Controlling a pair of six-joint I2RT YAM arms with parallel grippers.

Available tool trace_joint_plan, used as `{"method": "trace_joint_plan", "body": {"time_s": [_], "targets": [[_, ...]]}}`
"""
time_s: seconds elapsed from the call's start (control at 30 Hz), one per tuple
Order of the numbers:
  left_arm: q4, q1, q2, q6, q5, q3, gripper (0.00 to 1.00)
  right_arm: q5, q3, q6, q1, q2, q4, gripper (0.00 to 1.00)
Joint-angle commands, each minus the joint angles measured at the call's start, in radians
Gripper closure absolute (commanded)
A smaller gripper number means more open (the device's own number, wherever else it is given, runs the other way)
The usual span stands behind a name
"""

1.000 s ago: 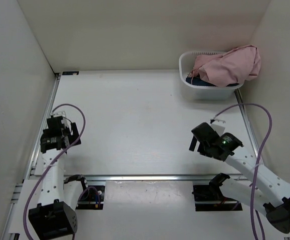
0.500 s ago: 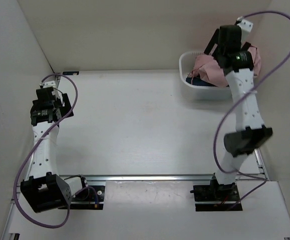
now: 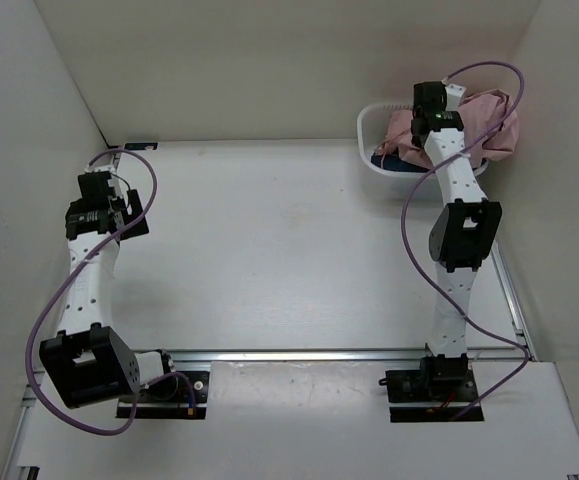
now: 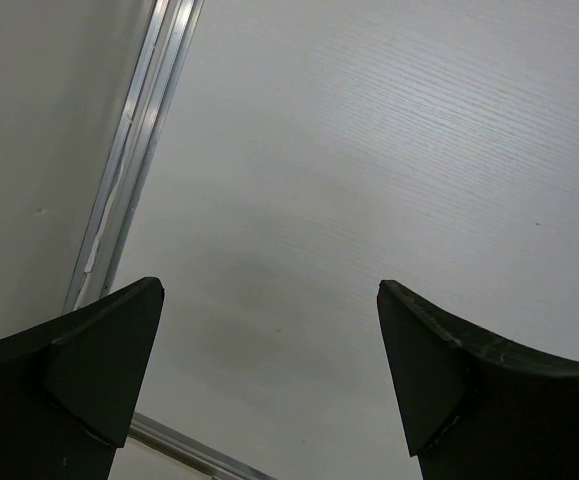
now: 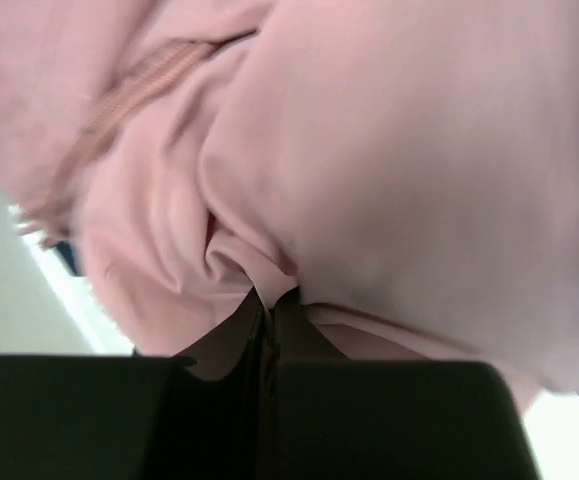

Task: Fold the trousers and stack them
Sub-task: Grab the trousers from the pile, then move the trousers to the center of the board

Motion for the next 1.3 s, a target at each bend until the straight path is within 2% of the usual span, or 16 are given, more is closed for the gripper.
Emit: {"method": "trace_joint_plan", "body": {"time_s": [0.0,0.17,0.23,0.37,0.4,0.47,0.6,0.77,0.9,0.93,0.97,1.0,1.03,1.07,1.17,1.27], "targets": [[-0.002,0.004,-0.035,-0.001,-0.025,0.032,0.00,0.061,-0.051,-0.069,0.054,-0.226,0.096,1.00],[-0.002,0.004,-0.047,-0.001,0.008,0.032,0.00,0.039,-0.072,-0.225,0.186,-0.451,0.166,1.00],[0.007,0.004,-0.047,-0.001,0.022,0.065,0.00,-0.003,-0.052,-0.310,0.298,-0.522,0.197,1.00],[0.007,0.004,-0.015,-0.001,0.045,0.134,0.00,-0.232,-0.041,-0.356,0.550,-0.712,0.356,1.00],[0.007,0.004,-0.015,-0.001,0.045,0.148,0.00,-0.348,-0.053,-0.336,0.588,-0.738,0.393,1.00],[0.007,0.004,-0.015,-0.001,0.031,0.182,0.00,-0.416,-0.087,-0.312,0.686,-0.783,0.475,1.00],[0.007,0.004,-0.036,-0.001,0.004,0.216,0.00,-0.395,-0.147,-0.257,0.754,-0.783,0.484,1.00],[0.007,0.004,-0.100,-0.001,-0.044,0.216,0.00,-0.356,-0.247,-0.119,0.731,-0.705,0.366,1.00],[0.007,0.004,-0.127,-0.001,-0.099,0.216,0.00,-0.453,-0.285,-0.083,0.688,-0.608,0.277,0.98],[0.007,0.004,-0.127,-0.001,-0.099,0.205,0.00,-0.418,-0.285,-0.065,0.659,-0.557,0.192,0.88],[0.007,0.004,-0.127,-0.001,-0.099,0.205,0.00,-0.392,-0.285,-0.025,0.636,-0.529,0.137,0.73],[0.007,0.004,-0.136,-0.001,-0.099,0.193,0.00,-0.363,-0.305,0.001,0.611,-0.483,0.027,0.20],[0.007,0.004,-0.136,-0.001,-0.099,0.183,0.00,-0.325,-0.320,0.038,0.550,-0.466,-0.025,0.12],[0.007,0.004,-0.136,-0.001,-0.099,0.173,0.00,-0.282,-0.345,0.102,0.513,-0.453,-0.063,0.09],[-0.006,-0.005,-0.136,-0.001,-0.039,0.104,0.00,-0.281,-0.498,0.150,0.389,-0.468,-0.100,0.06],[-0.077,-0.046,-0.136,-0.001,0.021,0.000,0.00,-0.324,-0.631,0.036,0.408,-0.591,0.024,0.05]]}}
